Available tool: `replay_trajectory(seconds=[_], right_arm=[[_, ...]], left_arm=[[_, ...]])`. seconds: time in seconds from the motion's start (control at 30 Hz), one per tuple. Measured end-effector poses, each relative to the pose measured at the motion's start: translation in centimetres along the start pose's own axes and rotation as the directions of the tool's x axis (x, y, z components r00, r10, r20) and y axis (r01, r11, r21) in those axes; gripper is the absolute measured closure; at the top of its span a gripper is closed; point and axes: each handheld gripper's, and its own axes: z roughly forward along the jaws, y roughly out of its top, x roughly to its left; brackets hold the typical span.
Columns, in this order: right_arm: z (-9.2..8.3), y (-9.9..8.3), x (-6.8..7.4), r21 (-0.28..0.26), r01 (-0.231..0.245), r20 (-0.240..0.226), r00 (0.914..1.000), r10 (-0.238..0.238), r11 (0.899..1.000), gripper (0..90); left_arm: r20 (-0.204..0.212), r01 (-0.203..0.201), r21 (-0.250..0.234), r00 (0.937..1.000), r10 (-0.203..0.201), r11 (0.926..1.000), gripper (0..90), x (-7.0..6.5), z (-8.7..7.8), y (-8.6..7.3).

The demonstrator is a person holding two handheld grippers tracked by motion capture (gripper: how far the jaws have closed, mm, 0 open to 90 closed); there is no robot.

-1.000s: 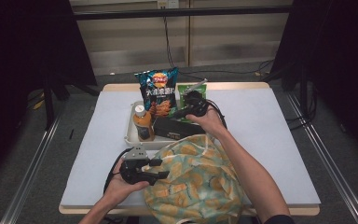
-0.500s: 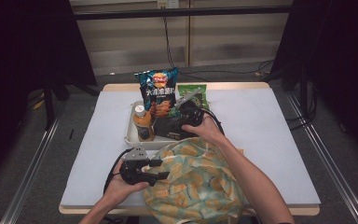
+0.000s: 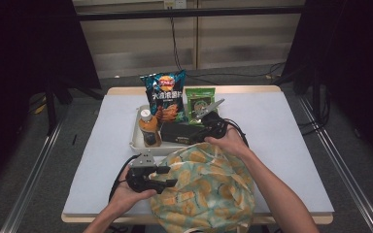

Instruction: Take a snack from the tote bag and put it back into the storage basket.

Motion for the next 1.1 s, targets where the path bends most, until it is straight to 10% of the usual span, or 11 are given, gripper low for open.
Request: replay_trajectory(seconds=[0.63, 1.1], right_arm=[[-1.7, -0.8, -0.2, -0.073, -0.014, 0.029, 0.9994, 0.016, 0.997, 89.4], [-6.4, -2.9, 1.4, -0.246, -0.069, 0.062, 0.9943, 0.087, 0.967, 40.3]], left_arm=[[-0.009, 0.005, -0.014, 0.9999, -0.006, 0.9999, 43.9, -0.1, -0.5, -0.1], [-0.030, 0.029, -0.087, 0.9990, -0.032, 0.9958, 36.0, 0.1, -1.7, 0.2]])
